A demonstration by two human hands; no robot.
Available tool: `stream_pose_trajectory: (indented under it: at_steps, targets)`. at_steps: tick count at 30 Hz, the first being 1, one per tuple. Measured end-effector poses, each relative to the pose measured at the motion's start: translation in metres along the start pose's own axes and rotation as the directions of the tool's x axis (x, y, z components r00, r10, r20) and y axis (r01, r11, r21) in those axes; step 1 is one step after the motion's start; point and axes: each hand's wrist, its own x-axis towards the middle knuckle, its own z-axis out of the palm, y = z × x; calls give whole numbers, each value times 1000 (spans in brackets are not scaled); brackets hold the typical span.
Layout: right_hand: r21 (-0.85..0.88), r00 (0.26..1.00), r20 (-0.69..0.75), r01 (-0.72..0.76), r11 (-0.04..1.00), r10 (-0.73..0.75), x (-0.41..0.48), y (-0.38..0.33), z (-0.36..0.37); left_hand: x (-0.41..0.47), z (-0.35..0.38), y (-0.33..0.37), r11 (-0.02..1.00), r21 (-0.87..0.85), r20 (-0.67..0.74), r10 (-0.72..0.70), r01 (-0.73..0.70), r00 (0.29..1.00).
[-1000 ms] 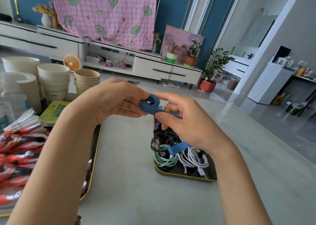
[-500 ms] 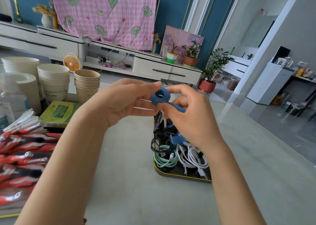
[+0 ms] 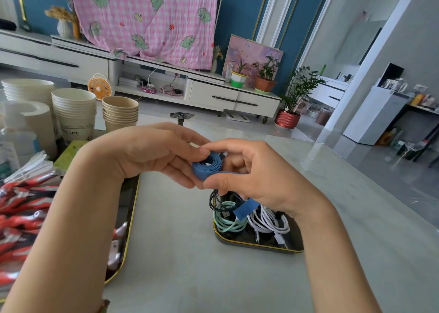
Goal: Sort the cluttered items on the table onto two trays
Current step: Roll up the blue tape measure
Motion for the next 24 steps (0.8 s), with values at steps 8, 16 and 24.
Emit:
stream_pose_trajectory:
  at_steps: [8, 16, 24]
  targets:
    - [-256, 834, -548, -95, 962, -64, 9, 5, 9, 26, 28, 2, 953, -253, -191, 120, -167, 974]
    - [-116, 970, -241, -42, 992, 13, 5, 3, 1, 17, 17, 2, 986, -151, -128, 58, -77, 990]
    - [-82, 968, -251, -19, 996, -2, 1, 0, -3, 8, 14, 3, 993, -78, -57, 86, -90, 995]
